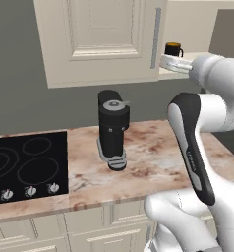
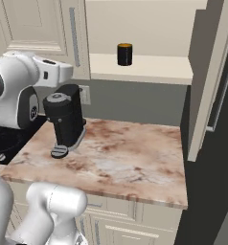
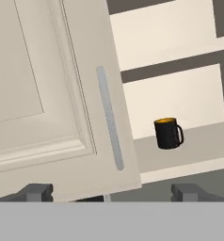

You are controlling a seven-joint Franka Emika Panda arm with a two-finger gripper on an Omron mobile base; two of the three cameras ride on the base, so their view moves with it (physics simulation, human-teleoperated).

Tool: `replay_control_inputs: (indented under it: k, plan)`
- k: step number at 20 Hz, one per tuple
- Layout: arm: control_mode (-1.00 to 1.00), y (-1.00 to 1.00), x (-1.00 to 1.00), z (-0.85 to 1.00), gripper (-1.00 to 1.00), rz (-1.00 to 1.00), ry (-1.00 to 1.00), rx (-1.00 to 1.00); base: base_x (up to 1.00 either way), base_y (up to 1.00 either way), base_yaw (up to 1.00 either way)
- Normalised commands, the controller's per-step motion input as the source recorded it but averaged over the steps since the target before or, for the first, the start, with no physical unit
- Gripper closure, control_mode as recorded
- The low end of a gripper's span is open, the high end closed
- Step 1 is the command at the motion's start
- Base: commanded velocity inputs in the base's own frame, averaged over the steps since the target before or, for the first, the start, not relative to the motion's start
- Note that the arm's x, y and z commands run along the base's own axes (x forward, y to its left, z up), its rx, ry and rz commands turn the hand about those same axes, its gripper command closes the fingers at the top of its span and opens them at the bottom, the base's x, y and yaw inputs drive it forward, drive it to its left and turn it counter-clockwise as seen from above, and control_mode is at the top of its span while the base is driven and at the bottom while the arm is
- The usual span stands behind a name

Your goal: Open the cabinet directly in front. Then move the beer and the mug to the dining counter with the jar on it.

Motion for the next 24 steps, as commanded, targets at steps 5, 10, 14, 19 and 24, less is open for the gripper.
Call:
replay_control_inputs:
  k: [5,10,14,19,24]
  plan:
    - [-1.0,-0.05,0.73,0.0,-1.0,0.0,0.09,0.0,0.0,0.0,0.0]
    - [-1.0,-0.16,0.77,0.0,-1.0,0.0,0.05,0.0,0.0,0.0,0.0]
    - [-1.0,-0.21,0.86,-0.03,-1.0,0.0,0.0,0.0,0.0,0.0,0.0]
    - [-1.0,-0.06,0.98,-0.16,-1.0,0.0,0.0,0.0,0.0,0.0,0.0]
    - [-1.0,0.16,1.0,-0.28,-1.0,-0.01,0.0,0.0,0.0,0.0,0.0]
